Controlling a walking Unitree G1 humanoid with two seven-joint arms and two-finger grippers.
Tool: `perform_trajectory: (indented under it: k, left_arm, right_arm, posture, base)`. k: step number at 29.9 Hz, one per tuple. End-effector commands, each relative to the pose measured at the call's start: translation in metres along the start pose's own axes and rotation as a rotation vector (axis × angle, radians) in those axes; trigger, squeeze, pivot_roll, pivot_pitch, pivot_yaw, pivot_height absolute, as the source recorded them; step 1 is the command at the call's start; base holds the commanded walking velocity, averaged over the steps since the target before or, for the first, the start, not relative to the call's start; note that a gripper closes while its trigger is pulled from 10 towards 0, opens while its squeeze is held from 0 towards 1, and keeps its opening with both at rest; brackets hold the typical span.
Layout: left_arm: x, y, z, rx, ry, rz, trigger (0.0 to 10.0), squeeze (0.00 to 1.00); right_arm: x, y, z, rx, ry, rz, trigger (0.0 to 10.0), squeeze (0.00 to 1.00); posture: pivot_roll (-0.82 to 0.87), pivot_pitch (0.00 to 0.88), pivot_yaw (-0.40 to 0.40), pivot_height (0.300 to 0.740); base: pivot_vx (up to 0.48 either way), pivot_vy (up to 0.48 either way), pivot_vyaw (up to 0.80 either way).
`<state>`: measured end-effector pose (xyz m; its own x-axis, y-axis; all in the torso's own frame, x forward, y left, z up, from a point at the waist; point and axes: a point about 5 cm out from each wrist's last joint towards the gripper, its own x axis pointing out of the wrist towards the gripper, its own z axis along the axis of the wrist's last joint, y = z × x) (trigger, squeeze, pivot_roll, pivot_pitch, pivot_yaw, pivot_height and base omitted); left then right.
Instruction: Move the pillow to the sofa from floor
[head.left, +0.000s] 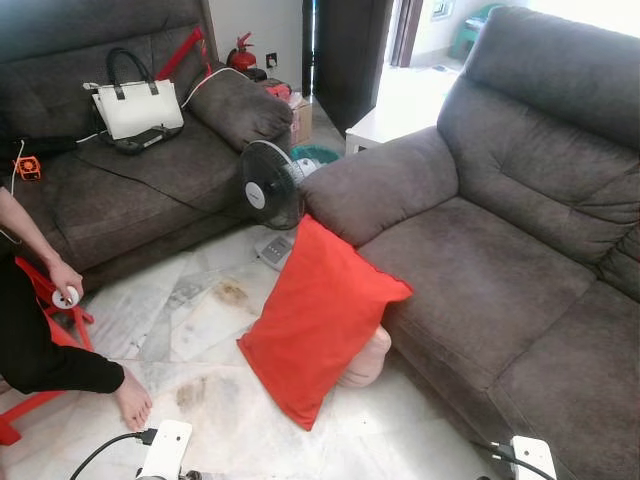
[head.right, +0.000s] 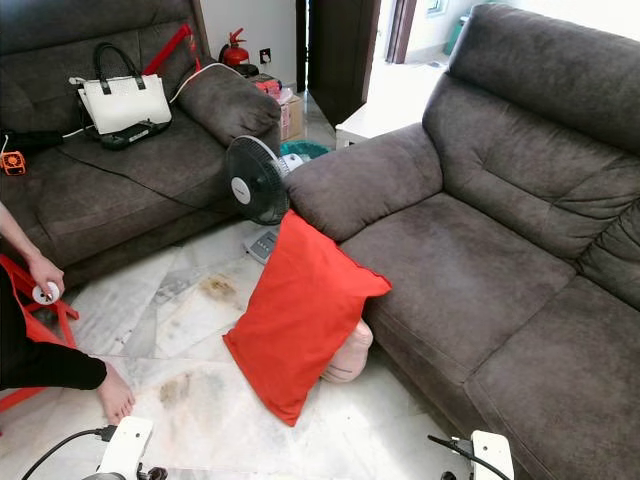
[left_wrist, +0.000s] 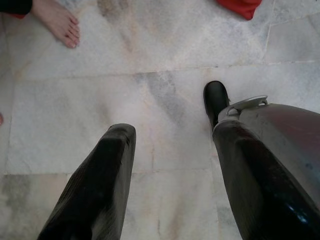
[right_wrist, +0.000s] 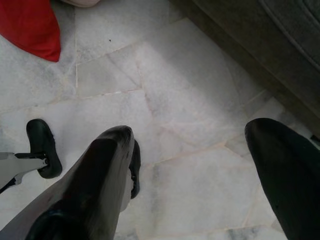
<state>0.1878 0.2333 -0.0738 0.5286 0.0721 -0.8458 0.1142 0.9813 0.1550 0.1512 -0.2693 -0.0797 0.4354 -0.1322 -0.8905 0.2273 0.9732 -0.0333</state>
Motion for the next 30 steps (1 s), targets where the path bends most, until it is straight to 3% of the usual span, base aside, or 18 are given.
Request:
perform_trajectory:
  k: [1, 8, 11, 15, 30]
  left_arm:
    - [-0.0001, 0.0007, -0.0007, -0.008, 0.007, -0.002, 10.0, 0.0]
    - [0.0, 0.0002, -0.0003, -0.008, 0.008, -0.008, 10.0, 0.0]
    - [0.0001, 0.0, 0.0001, -0.011, 0.007, -0.008, 10.0, 0.0]
    - [0.0001, -0.0002, 0.0005, -0.012, 0.007, -0.01, 10.0, 0.0]
    - [0.0001, -0.0001, 0.0005, -0.015, 0.007, -0.014, 10.0, 0.0]
  right_arm:
    - [-0.0001, -0.0008, 0.0014, 0.006, -0.006, -0.002, 10.0, 0.0]
    - [-0.0002, -0.0004, 0.0046, -0.111, -0.003, 0.016, 10.0, 0.0]
    - [-0.0001, 0.0003, 0.0031, -0.026, -0.008, 0.017, 10.0, 0.0]
    - [-0.0001, 0.0004, 0.0037, -0.061, -0.001, 0.024, 10.0, 0.0]
    - [0.0, 0.0005, 0.0037, -0.048, -0.004, 0.021, 10.0, 0.0]
  posture:
    - [0.07, 0.041, -0.032, 0.74]
    - [0.07, 0.04, -0.034, 0.74]
    - [0.07, 0.04, -0.036, 0.74]
    - [0.07, 0.038, -0.036, 0.74]
    - [0.07, 0.04, -0.034, 0.74]
  base:
    - [0.244, 0.0, 0.0]
    - [0.106, 0.0, 0.38]
    - [0.0, 0.0, 0.53]
    - [0.0, 0.0, 0.0]
    - [0.0, 0.0, 0.0]
